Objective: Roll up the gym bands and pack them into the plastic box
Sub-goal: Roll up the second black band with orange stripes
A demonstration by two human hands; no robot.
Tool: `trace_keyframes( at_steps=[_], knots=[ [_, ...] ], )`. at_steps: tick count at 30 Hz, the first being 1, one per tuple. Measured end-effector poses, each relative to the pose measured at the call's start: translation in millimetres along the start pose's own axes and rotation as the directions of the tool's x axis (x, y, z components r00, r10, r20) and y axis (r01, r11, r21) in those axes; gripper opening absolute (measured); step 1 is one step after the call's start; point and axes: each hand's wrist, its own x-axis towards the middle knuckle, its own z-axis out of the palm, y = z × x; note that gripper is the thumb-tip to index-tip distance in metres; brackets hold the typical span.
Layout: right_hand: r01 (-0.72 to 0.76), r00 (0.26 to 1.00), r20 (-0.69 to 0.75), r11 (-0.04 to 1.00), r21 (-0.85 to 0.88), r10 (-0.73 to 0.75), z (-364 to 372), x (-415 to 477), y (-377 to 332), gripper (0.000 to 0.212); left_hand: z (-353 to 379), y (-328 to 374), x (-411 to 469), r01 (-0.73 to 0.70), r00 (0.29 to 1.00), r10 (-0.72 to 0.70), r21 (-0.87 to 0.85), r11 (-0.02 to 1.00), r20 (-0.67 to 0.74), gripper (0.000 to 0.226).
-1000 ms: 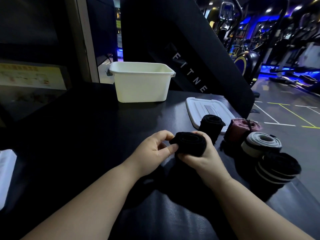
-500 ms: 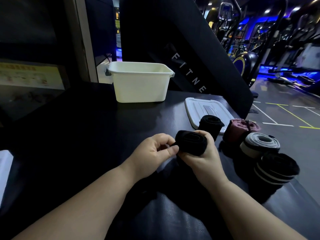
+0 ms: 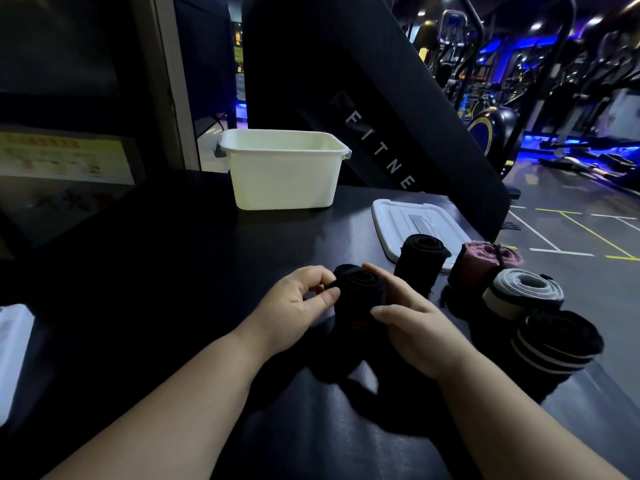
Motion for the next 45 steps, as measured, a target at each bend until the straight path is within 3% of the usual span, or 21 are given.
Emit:
trace_keyframes(
  at_steps=[2,5,8,10,14,20,25,31,36,45],
  knots=[
    [0.021,0.999,0.041,0.995,-0.101,-0.017,-5.1,-1.2,-0.9,0.076,-2.5,0.3,-0.2,0.010,1.000,-0.009,-0.027,1.000,0.016,0.016],
    [0.021,0.999,-0.023,0.962,-0.272,-0.028,-6.3,-1.6,-2.1,0.064,-5.0,2.9,-2.1,0.020,0.998,-0.019,-0.019,1.000,0.056,0.017],
    [0.004,0.999,-0.031,0.947,-0.320,-0.014,-6.2,-1.9,-0.3,0.065,-6.3,1.6,-2.6,0.022,0.996,-0.026,0.039,0.999,0.084,0.021],
    [-0.002,1.000,0.010,0.961,-0.277,0.005,-7.0,-2.2,0.7,0.072,-5.3,1.4,-2.5,0.011,0.995,-0.014,0.033,0.999,0.098,0.021],
    [-0.123,0.976,0.183,0.992,0.030,0.116,-7.4,-2.8,0.2,0.091,-5.5,1.3,-1.2,0.002,0.993,0.003,-0.037,0.999,0.116,0.019],
    [-0.094,0.982,0.157,0.992,-0.088,0.107,-5.9,-0.6,2.9,0.086,-8.2,-2.6,-1.3,-0.006,0.988,0.010,-0.026,1.000,0.152,0.019],
    [-0.143,0.961,0.240,0.990,-0.007,0.141,-7.6,-3.3,-3.3,0.074,-9.4,-1.6,-3.9,-0.005,0.986,0.008,-0.023,1.000,0.165,0.028],
    [-0.062,0.988,0.126,0.977,-0.203,0.089,-0.4,-3.5,-0.7,0.084,-12.5,-1.6,-5.7,0.021,0.982,-0.021,0.001,1.000,0.186,0.023],
    [-0.042,0.990,0.114,0.941,-0.335,0.084,2.6,-8.2,-7.1,0.060,-11.8,-5.0,-4.0,0.005,0.979,-0.002,-0.013,1.000,0.204,0.022],
    [0.100,0.992,-0.017,0.880,-0.465,-0.122,6.7,-4.2,1.4,0.060,-6.5,-1.5,1.5,-0.080,0.987,0.085,-0.044,0.996,0.133,0.012]
  ],
)
